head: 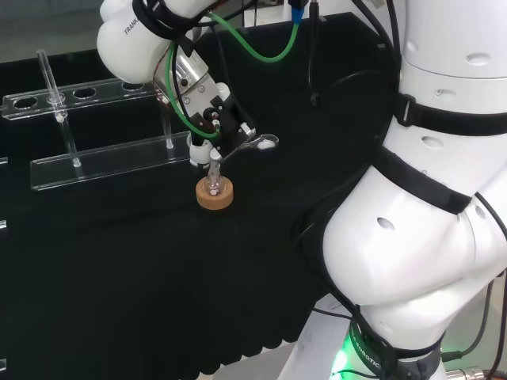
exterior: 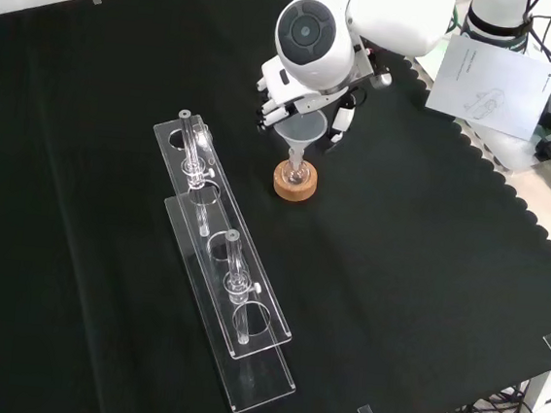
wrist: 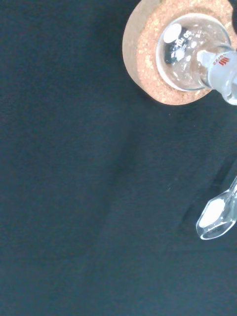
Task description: Place the funnel on the round-bottom flask.
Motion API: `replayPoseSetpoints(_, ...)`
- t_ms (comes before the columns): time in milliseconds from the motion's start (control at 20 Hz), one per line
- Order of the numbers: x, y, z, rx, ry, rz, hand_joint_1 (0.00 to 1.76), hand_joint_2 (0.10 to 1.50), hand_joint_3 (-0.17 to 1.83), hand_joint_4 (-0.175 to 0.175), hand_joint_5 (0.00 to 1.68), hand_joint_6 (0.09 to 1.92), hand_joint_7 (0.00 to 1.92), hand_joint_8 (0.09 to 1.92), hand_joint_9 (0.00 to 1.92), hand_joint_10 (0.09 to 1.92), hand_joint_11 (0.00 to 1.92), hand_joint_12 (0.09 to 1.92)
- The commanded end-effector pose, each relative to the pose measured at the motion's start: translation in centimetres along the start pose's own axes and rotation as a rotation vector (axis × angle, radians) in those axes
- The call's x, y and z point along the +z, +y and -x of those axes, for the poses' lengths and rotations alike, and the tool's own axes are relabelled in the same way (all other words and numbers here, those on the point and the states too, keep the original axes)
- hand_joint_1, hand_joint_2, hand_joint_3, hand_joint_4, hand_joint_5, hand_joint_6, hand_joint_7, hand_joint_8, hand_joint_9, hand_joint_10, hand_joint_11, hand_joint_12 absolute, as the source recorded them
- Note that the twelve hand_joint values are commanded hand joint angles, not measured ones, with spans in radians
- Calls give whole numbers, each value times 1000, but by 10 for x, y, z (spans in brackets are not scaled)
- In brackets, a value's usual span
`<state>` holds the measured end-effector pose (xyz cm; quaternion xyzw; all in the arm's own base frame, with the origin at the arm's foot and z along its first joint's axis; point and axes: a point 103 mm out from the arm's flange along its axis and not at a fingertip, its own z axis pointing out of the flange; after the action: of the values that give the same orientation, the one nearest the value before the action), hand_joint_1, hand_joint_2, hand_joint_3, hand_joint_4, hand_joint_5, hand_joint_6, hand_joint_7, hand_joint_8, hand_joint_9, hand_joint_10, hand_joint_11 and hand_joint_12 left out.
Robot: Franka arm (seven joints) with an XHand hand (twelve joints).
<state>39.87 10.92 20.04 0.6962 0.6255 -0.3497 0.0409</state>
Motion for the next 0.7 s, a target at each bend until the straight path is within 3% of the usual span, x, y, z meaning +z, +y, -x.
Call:
replayPoseSetpoints(50,0,-1,-2,-3,-10,-9,710,754,557,-56,458,564,608,840,925,627,601,1237)
replayPoseSetpoints(400,-2,-5,-4,-15,4,0,671,650,523,-49,402,457,469,811,772,634,522,1273)
replayPoseSetpoints(700,-2,-8,-6,-21,-9,3,633,640,455,-37,327,184,234,726,489,669,388,1329)
